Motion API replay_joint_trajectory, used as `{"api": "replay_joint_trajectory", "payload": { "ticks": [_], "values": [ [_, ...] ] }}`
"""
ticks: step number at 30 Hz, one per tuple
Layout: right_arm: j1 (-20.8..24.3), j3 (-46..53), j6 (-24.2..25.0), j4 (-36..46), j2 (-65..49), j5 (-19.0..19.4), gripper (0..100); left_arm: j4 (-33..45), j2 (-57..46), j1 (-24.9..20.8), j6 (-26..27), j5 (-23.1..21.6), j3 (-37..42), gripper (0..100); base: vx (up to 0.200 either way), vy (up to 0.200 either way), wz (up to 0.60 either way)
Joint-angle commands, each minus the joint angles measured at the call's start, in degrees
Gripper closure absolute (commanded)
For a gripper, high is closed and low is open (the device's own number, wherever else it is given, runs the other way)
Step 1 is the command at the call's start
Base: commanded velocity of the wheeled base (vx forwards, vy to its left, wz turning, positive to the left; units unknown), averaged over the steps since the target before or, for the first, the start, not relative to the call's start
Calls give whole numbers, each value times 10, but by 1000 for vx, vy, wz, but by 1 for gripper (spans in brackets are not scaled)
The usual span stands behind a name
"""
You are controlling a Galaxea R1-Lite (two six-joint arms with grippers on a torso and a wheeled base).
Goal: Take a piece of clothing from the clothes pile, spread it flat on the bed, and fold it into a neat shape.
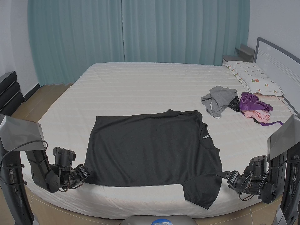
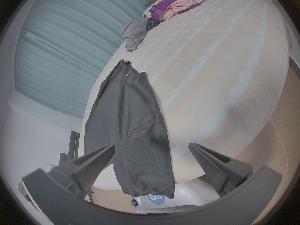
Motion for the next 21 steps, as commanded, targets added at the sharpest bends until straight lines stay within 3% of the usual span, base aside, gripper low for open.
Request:
{"api": "replay_joint_trajectory", "payload": {
  "ticks": [1, 21],
  "values": [
    [0, 0, -7, -8, 4, 0, 0, -1, 26, -3, 12, 16, -5, 100, 0, 0, 0],
    [28, -36, -44, -8, 42, 18, 0, -1, 16, 10, 10, 24, 9, 100, 0, 0, 0]
  ]
}}
